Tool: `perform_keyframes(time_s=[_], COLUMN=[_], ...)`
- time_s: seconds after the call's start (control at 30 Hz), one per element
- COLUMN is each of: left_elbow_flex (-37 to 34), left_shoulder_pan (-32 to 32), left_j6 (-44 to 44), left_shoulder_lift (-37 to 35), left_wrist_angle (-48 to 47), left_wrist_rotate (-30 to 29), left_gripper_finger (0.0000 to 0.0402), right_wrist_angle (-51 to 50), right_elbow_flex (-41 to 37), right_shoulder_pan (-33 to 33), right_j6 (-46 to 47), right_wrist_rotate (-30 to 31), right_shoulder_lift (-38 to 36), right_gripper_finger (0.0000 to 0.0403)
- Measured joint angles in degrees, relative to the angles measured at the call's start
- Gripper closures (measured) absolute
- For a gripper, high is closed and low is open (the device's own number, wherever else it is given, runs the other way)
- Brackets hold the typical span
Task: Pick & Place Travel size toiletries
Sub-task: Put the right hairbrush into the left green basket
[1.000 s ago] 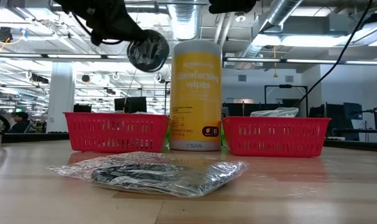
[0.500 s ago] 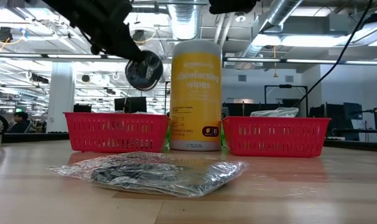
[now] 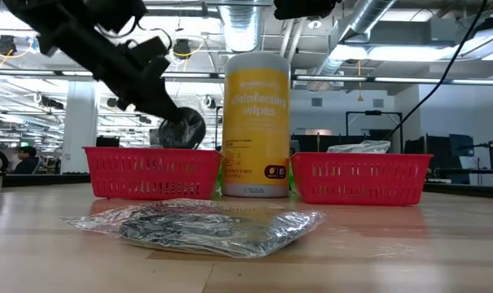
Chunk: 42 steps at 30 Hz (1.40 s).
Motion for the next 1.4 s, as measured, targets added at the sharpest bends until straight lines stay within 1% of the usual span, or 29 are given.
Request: perform_keyframes(time_s=[0.13, 0.27, 0.4, 0.57, 0.83, 0.93, 1.13, 1.4], left_elbow_flex=[-3.0, -5.7, -7.6, -9.6, -9.7, -9.7, -9.7, -9.7], left_shoulder_pan=[3.5, 6.0, 7.3, 8.1, 8.3, 8.3, 8.3, 8.3], left_j6=[0.9, 0.9, 1.1, 3.4, 3.5, 3.3, 1.7, 2.0], left_shoulder_lift=[0.0, 0.0, 0.0, 0.0, 0.5, 1.7, 5.3, 5.8], left_wrist_angle=[3.5, 5.8, 10.6, 17.2, 17.4, 17.7, 18.8, 22.6], left_wrist_rotate=[4.5, 6.3, 8.6, 13.7, 15.5, 17.5, 17.9, 16.8], left_gripper_finger=[0.038, 0.038, 0.038, 0.038, 0.038, 0.038, 0.0377, 0.0332], right_wrist_angle=[0.0, 0.0, 0.0, 0.0, 0.0, 0.0, 0.0, -0.1], right_elbow_flex=[0.0, 0.0, 0.0, 0.0, 0.0, 0.0, 0.0, 0.0], right_shoulder_pan=[0.0, 0.0, 0.0, -0.1, -0.1, -0.1, -0.1, 0.0], right_j6=[0.0, 0.0, 0.0, 0.0, 0.0, 0.0, 0.0, 0.0], right_wrist_rotate=[0.0, 0.0, 0.0, 0.0, 0.0, 0.0, 0.0, 0.0], right_shoulder_lift=[0.0, 0.0, 0.0, 0.0, 0.0, 0.0, 0.0, 0.0], right_gripper_finger=[0.0225, 0.0227, 0.0228, 0.0228, 0.0228, 0.0228, 0.0228, 0.0228])
